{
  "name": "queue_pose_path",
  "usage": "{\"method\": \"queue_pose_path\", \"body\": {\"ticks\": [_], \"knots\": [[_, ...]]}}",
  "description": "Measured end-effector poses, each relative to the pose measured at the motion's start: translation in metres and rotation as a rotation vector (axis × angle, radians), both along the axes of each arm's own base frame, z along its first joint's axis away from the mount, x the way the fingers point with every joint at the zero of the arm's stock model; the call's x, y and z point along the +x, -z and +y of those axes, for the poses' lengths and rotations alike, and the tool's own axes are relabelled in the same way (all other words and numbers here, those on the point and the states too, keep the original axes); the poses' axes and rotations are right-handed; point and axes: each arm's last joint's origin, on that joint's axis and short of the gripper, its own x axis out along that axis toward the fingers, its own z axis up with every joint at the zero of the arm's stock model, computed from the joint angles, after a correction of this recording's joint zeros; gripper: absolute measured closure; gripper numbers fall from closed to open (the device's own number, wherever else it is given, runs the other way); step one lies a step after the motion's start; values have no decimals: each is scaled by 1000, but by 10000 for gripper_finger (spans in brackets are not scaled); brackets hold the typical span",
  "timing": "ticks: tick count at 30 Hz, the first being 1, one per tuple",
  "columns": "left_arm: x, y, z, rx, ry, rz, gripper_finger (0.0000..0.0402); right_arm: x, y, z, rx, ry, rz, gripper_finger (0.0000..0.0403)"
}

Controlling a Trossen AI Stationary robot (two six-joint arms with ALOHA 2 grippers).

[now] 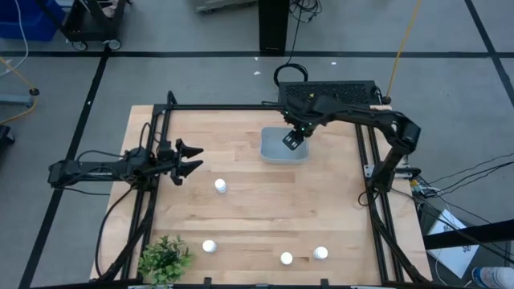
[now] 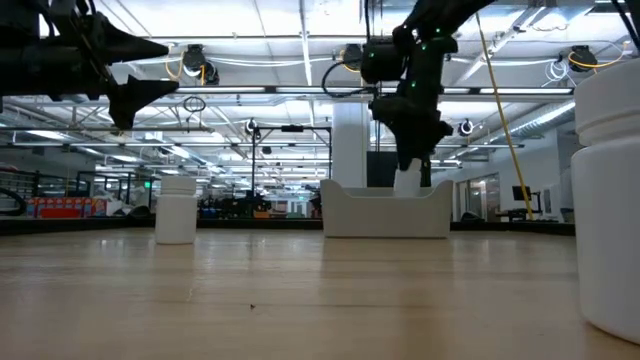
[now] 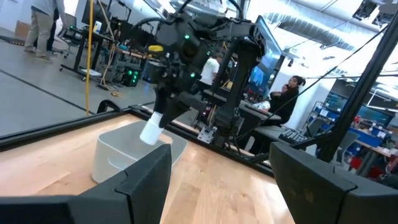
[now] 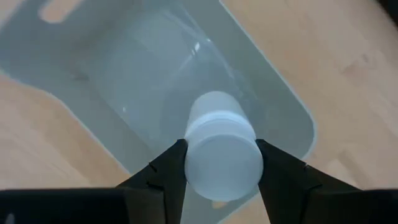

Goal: Pick and place pill bottles into a basket
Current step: Put the white medicine bottle into the gray bin

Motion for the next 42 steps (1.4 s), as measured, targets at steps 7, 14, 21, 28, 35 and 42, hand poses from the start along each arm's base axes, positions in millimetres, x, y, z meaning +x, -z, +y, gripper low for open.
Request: {"method": "queue_pose_path", "body": {"ticks": [7, 14, 21, 28, 35, 42], "knots": [[0, 1, 0, -2, 1, 9, 128, 2, 20, -14, 42, 0, 53, 250], [0, 1, 0, 0, 0, 9, 128, 8, 36, -16, 64, -18, 87, 246], [0, 1, 0, 0, 0, 10, 128, 13, 43, -18, 77, -32, 67, 244], [0, 1, 0, 0, 1, 11, 128, 16, 52, -20, 83, -43, 83, 246], [0, 2, 0, -1, 1, 18, 128, 16, 51, -20, 80, -44, 78, 228], [0, 3, 0, -10, 2, 34, 128, 16, 51, -19, 83, -61, 87, 222]]}}
